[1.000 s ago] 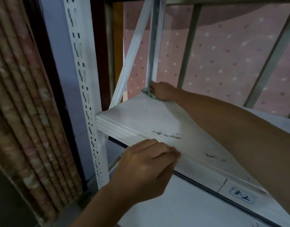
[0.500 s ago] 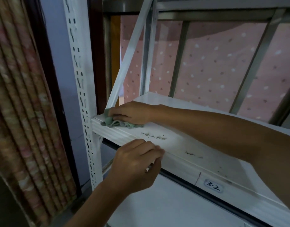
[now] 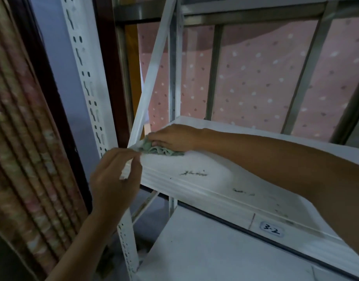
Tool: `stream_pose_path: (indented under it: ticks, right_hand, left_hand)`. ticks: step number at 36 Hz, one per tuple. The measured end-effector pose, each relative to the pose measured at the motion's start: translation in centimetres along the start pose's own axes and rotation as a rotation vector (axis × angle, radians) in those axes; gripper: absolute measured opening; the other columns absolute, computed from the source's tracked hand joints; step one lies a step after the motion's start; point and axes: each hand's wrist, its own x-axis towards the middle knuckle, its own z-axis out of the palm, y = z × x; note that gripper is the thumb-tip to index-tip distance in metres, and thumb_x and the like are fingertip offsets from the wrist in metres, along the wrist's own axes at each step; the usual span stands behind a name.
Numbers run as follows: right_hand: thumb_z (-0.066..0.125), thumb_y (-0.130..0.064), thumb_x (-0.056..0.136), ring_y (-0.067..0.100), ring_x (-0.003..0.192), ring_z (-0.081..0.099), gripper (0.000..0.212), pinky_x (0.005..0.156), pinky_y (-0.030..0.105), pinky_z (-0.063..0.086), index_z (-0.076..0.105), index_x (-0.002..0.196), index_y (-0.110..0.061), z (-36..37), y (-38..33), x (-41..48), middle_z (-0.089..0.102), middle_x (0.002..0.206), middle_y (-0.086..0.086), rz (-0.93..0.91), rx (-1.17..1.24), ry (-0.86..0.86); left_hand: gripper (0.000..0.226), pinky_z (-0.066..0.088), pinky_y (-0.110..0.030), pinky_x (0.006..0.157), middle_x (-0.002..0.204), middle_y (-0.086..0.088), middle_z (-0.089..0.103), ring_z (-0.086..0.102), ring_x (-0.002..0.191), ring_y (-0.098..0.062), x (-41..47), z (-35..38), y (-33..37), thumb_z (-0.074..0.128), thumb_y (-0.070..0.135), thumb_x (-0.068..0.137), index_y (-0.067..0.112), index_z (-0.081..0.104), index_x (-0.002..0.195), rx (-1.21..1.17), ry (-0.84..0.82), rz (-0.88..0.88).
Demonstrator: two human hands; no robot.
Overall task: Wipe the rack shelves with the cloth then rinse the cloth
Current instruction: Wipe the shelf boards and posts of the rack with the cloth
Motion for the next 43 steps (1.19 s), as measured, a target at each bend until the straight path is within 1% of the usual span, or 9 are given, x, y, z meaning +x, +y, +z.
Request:
stream_pose_path:
  ticks: [4,9,14,19,27,31,37,40,43]
  right_hand:
    - [0.04,-0.032,0.103,0.023,0.069,0.056,0.024,0.064,0.034,0.049,0.05,0.12,-0.018,0.5,3.0,0.3,0.063,0.09,0.009,0.138,-0.061,-0.015]
    - [0.037,-0.032,0.102,0.027,0.067,0.055,0.016,0.063,0.036,0.043,0.046,0.104,-0.019,1.1,6.8,0.2,0.055,0.077,0.008,0.342,-0.031,-0.03]
    - [0.035,-0.031,0.102,0.032,0.08,0.058,0.021,0.071,0.039,0.047,0.048,0.11,-0.017,2.3,11.0,-0.3,0.061,0.09,0.017,0.526,-0.018,-0.032]
    - [0.035,-0.027,0.103,0.029,0.077,0.051,0.023,0.067,0.034,0.035,0.05,0.114,-0.013,2.6,13.5,-1.5,0.058,0.092,0.022,0.598,-0.078,-0.027]
    - [0.034,-0.032,0.106,0.025,0.073,0.051,0.024,0.064,0.031,0.031,0.049,0.111,-0.014,2.4,13.2,-2.7,0.056,0.085,0.012,0.524,-0.058,-0.054]
    - [0.032,-0.039,0.106,0.025,0.062,0.052,0.025,0.06,0.033,0.039,0.045,0.108,-0.019,1.8,11.0,-4.4,0.055,0.074,0.009,0.463,-0.018,-0.085]
    - [0.03,-0.044,0.106,0.008,0.055,0.048,0.026,0.059,0.033,0.042,0.046,0.108,-0.024,-0.3,3.7,-7.0,0.05,0.065,-0.005,0.34,0.073,-0.099]
    - [0.032,-0.046,0.105,0.009,0.059,0.053,0.023,0.061,0.028,0.045,0.046,0.107,-0.028,-1.1,0.3,-8.3,0.056,0.068,-0.004,0.302,0.126,-0.091]
    - [0.035,-0.043,0.105,0.003,0.056,0.049,0.012,0.056,0.017,0.034,0.043,0.104,-0.035,-1.8,-2.1,-9.3,0.052,0.065,-0.009,0.243,0.142,-0.069]
  left_hand:
    - [0.028,0.053,-0.026,0.087,0.094,-0.012,0.078,0.074,0.083,-0.027,-0.7,0.4,-1.3,0.057,0.018,0.097,0.001,0.078,0.094,0.048,-0.139,-0.015]
    - [0.02,0.055,-0.029,0.079,0.09,-0.007,0.078,0.071,0.078,-0.023,-1.9,1.5,-2.1,0.062,0.015,0.094,0.004,0.078,0.089,0.023,-0.197,0.073]
    - [0.024,0.059,-0.032,0.078,0.086,-0.008,0.078,0.072,0.074,-0.023,-2.2,2.1,-2.8,0.061,0.017,0.094,0.002,0.078,0.085,0.019,-0.14,0.123]
    - [0.024,0.057,-0.029,0.083,0.085,-0.01,0.078,0.072,0.075,-0.024,-2.8,3.1,-3.4,0.062,0.016,0.091,-0.001,0.078,0.083,-0.015,-0.074,0.122]
    - [0.021,0.041,-0.01,0.098,0.08,-0.009,0.077,0.065,0.076,-0.018,-2.8,4.0,-3.5,0.062,0.011,0.087,-0.001,0.077,0.077,-0.022,0.002,0.105]
    - [0.025,0.047,-0.016,0.091,0.078,-0.011,0.077,0.068,0.071,-0.022,-3.0,4.2,-3.2,0.06,0.011,0.089,-0.002,0.077,0.076,-0.028,0.044,0.09]
    - [0.016,0.052,-0.032,0.074,0.075,-0.012,0.075,0.066,0.064,-0.027,-2.7,4.1,-2.4,0.064,0.002,0.085,-0.002,0.075,0.074,-0.026,0.075,0.108]
    - [0.017,0.053,-0.037,0.07,0.074,-0.011,0.072,0.063,0.064,-0.028,-2.6,3.8,-1.8,0.062,0.003,0.086,-0.001,0.072,0.073,-0.05,0.045,0.081]
    - [0.021,0.05,-0.037,0.073,0.073,-0.011,0.068,0.06,0.066,-0.03,-2.4,3.2,-1.4,0.059,0.007,0.09,0.0,0.07,0.073,-0.031,-0.017,0.089]
